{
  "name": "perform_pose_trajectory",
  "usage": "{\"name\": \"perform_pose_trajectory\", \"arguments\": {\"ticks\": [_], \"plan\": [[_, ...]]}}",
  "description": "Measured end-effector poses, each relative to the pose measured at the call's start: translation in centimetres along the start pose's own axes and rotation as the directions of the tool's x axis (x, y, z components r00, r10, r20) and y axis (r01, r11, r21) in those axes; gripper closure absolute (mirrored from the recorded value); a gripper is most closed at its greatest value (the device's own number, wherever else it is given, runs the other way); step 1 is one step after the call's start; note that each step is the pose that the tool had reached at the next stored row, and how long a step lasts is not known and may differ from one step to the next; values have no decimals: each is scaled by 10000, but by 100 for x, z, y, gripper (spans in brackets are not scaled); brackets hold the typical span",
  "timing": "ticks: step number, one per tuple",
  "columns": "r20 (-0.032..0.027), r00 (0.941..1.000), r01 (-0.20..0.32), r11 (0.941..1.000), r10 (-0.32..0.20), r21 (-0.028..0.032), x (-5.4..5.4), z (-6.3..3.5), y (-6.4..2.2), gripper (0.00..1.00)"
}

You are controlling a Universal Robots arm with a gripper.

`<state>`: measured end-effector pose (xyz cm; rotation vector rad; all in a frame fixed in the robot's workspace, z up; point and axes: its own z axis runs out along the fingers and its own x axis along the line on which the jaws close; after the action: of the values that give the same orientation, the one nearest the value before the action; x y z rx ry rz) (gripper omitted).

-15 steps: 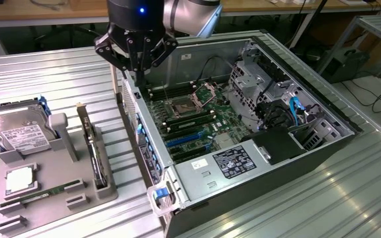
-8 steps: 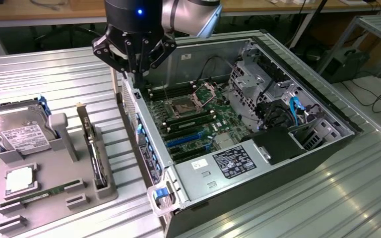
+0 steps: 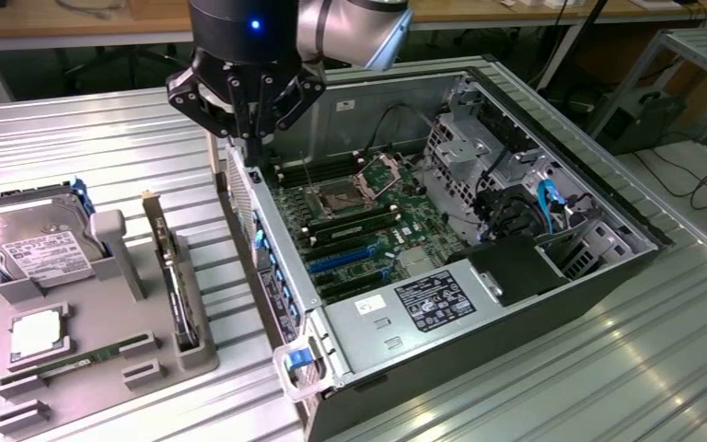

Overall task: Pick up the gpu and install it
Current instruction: 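Reach for the gpu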

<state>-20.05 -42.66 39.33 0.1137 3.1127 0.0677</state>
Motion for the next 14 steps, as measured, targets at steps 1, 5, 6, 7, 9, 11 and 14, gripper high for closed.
{"name": "perform_pose_trajectory", "arguments": {"ticks": [1,5,6,7,9,11,14], "plan": [[0,10000,0,10000,0,-1,5,0,-4,89],[0,10000,1,10000,-1,0,27,-2,-25,89],[0,10000,2,10000,-2,0,32,-2,-32,89],[0,10000,2,10000,-2,0,39,-3,-40,89],[0,10000,2,10000,-2,0,52,-4,-55,89],[0,10000,2,10000,-2,0,66,-5,-69,89],[0,10000,4,10000,-4,-1,104,-7,-94,89]]}}
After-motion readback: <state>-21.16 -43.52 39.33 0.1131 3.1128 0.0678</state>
